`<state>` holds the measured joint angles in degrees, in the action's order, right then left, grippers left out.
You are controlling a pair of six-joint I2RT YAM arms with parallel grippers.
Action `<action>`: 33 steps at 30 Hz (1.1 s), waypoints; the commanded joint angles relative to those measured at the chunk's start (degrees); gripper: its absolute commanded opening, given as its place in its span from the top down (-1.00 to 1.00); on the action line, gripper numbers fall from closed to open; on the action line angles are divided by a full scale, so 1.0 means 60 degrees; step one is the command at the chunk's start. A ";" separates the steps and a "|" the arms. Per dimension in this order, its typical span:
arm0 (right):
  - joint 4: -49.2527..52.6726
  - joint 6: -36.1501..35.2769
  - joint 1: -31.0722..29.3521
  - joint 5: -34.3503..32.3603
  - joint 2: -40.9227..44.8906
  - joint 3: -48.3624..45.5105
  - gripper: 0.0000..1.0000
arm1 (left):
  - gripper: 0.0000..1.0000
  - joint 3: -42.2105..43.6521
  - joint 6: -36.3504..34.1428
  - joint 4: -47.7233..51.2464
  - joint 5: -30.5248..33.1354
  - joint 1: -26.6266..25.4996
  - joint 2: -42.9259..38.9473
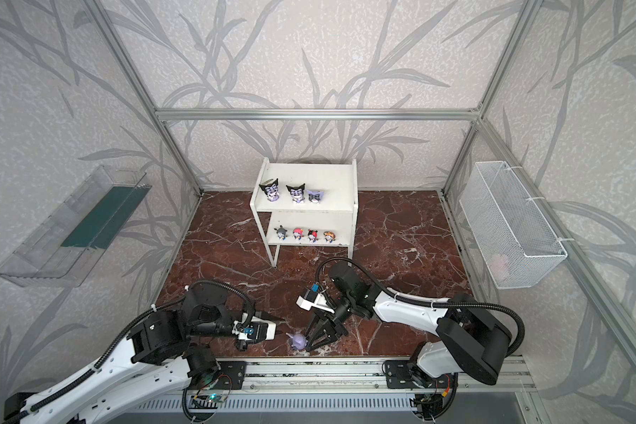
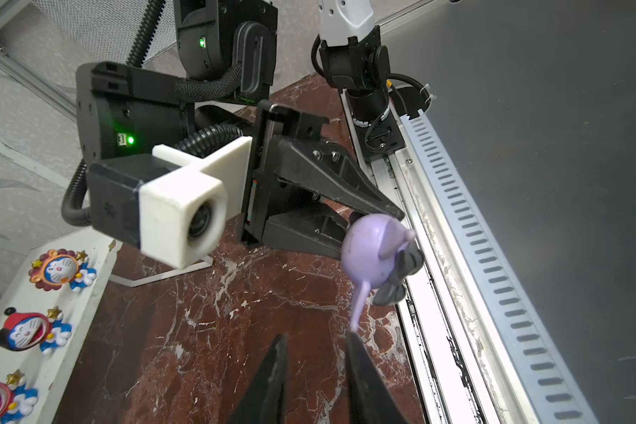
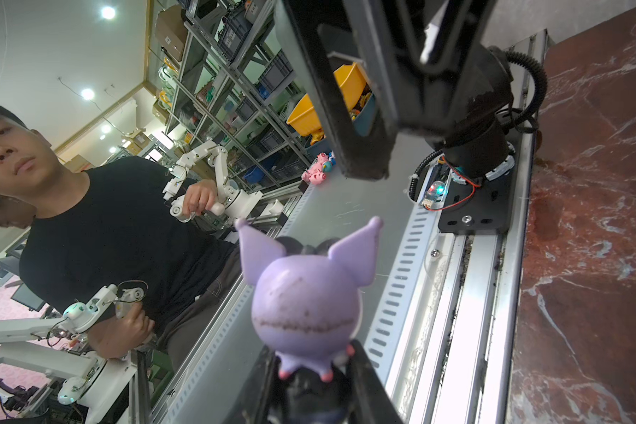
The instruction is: Place and organize the plastic toys onto the shelf
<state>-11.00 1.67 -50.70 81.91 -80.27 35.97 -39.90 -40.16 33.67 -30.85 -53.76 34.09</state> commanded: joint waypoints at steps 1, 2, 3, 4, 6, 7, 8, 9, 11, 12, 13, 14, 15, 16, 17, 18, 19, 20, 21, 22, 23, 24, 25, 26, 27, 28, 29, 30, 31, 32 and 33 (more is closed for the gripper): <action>0.0291 -0.0254 -0.0075 0.0362 0.0003 0.0320 0.72 | 0.38 -0.0053 -0.0425 -0.0081 -0.0515 -0.0048 0.0215; 0.0343 -0.0278 -0.0076 0.0362 0.0019 0.0338 0.72 | 0.38 -0.0066 -0.0451 -0.0048 -0.0574 -0.0049 0.0261; 0.0367 -0.0292 -0.0076 0.0346 0.0019 0.0342 0.72 | 0.37 -0.0081 -0.0462 -0.0006 -0.0600 -0.0060 0.0293; 0.0406 -0.0294 -0.0076 0.0346 0.0012 0.0363 0.72 | 0.36 -0.0098 -0.0480 0.0052 -0.0639 -0.0064 0.0335; 0.0489 -0.0348 -0.0076 0.0358 -0.0024 0.0399 0.72 | 0.32 -0.0115 -0.0513 0.0141 -0.0685 -0.0104 0.0375; 0.0529 -0.0377 -0.0077 0.0356 -0.0034 0.0412 0.72 | 0.30 -0.0132 -0.0514 0.0157 -0.0720 -0.0118 0.0411; 0.0557 -0.0386 -0.0080 0.0359 -0.0038 0.0436 0.72 | 0.26 -0.0139 -0.0528 0.0177 -0.0769 -0.0153 0.0436; 0.0573 -0.0403 -0.0090 0.0357 -0.0040 0.0448 0.72 | 0.24 -0.0147 -0.0514 0.0183 -0.0801 -0.0166 0.0469; 0.0628 -0.0424 -0.0091 0.0360 -0.0031 0.0466 0.72 | 0.22 -0.0147 -0.0514 0.0186 -0.0788 -0.0221 0.0549; 0.0672 -0.0474 -0.0103 0.0353 -0.0020 0.0490 0.72 | 0.22 -0.0158 -0.0514 0.0188 -0.0760 -0.0251 0.0571; 0.0750 -0.0521 -0.0118 0.0352 -0.0039 0.0502 0.72 | 0.23 -0.0151 -0.0528 0.0174 -0.0761 -0.0262 0.0592; 0.0854 -0.0592 -0.0133 0.0331 -0.0046 0.0524 0.72 | 0.25 -0.0160 -0.0549 0.0159 -0.0771 -0.0262 0.0629; 0.0901 -0.0633 -0.0147 0.0338 -0.0060 0.0553 0.72 | 0.27 -0.0166 -0.0570 0.0140 -0.0775 -0.0296 0.0646; 0.0926 -0.0646 -0.0145 0.0337 -0.0083 0.0568 0.72 | 0.28 -0.0186 -0.0583 0.0121 -0.0774 -0.0306 0.0682; 0.0954 -0.0659 -0.0163 0.0338 -0.0111 0.0607 0.72 | 0.31 -0.0203 -0.0607 0.0123 -0.0793 -0.0324 0.0727; 0.0970 -0.0668 -0.0177 0.0338 -0.0113 0.0619 0.72 | 0.32 -0.0218 -0.0627 0.0127 -0.0816 -0.0339 0.0788; 0.0993 -0.0669 -0.0184 0.0338 -0.0125 0.0627 0.72 | 0.35 -0.0250 -0.0634 0.0143 -0.0822 -0.0352 0.0846; 0.1057 -0.0727 -0.0193 0.0317 -0.0113 0.0664 0.72 | 0.40 -0.0277 -0.0645 0.0133 -0.0827 -0.0357 0.0906; 0.1195 -0.0819 -0.0185 0.0297 -0.0113 0.0692 0.72 | 0.47 -0.0305 -0.0645 0.0134 -0.0820 -0.0371 0.0961; 0.1303 -0.0901 -0.0187 0.0305 -0.0109 0.0718 0.72 | 0.54 -0.0329 -0.0652 0.0109 -0.0805 -0.0383 0.0980; 0.1375 -0.0948 -0.0193 0.0276 -0.0113 0.0731 0.72 | 0.61 -0.0348 -0.0645 0.0093 -0.0794 -0.0386 0.0998; 0.1402 -0.0964 -0.0192 0.0257 -0.0120 0.0737 0.72 | 0.74 -0.0345 -0.0645 0.0052 -0.0804 -0.0404 0.0999; 0.1398 -0.0959 -0.0195 0.0250 -0.0135 0.0729 0.72 | 0.80 -0.0343 -0.0624 -0.0016 -0.0778 -0.0415 0.0985; 0.1399 -0.0956 -0.0189 0.0215 -0.0150 0.0744 0.72 | 0.88 -0.0327 -0.0624 -0.0059 -0.0802 -0.0425 0.0971; 0.1408 -0.0960 -0.0197 0.0163 -0.0157 0.0744 0.71 | 1.00 -0.0316 -0.0603 -0.0101 -0.0790 -0.0430 0.0958; 0.1417 -0.0956 -0.0195 0.0125 -0.0157 0.0758 0.69 | 1.00 -0.0294 -0.0573 -0.0178 -0.0788 -0.0430 0.0949; 0.1449 -0.0961 -0.0194 0.0022 -0.0150 0.0782 0.60 | 1.00 -0.0267 -0.0475 -0.0238 -0.0764 -0.0426 0.0940; 0.1483 -0.0972 -0.0193 -0.0129 -0.0118 0.0776 0.52 | 1.00 -0.0262 -0.0368 -0.0283 -0.0703 -0.0428 0.0947; 0.1495 -0.0977 -0.0194 -0.0269 -0.0064 0.0787 0.39 | 1.00 -0.0273 -0.0292 -0.0261 -0.0661 -0.0430 0.0958; 0.1579 -0.1016 -0.0179 -0.0499 0.0017 0.0779 0.23 | 1.00 -0.0306 -0.0136 -0.0238 -0.0563 -0.0430 0.0982; 0.1662 -0.1062 -0.0142 -0.0763 0.0121 0.0788 0.11 | 1.00 -0.0349 0.0126 -0.0214 -0.0392 -0.0430 0.1010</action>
<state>-2.68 -3.51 -51.53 81.01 -80.73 39.20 -40.14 -41.47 33.82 -34.06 -56.25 40.21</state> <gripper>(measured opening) 0.425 0.052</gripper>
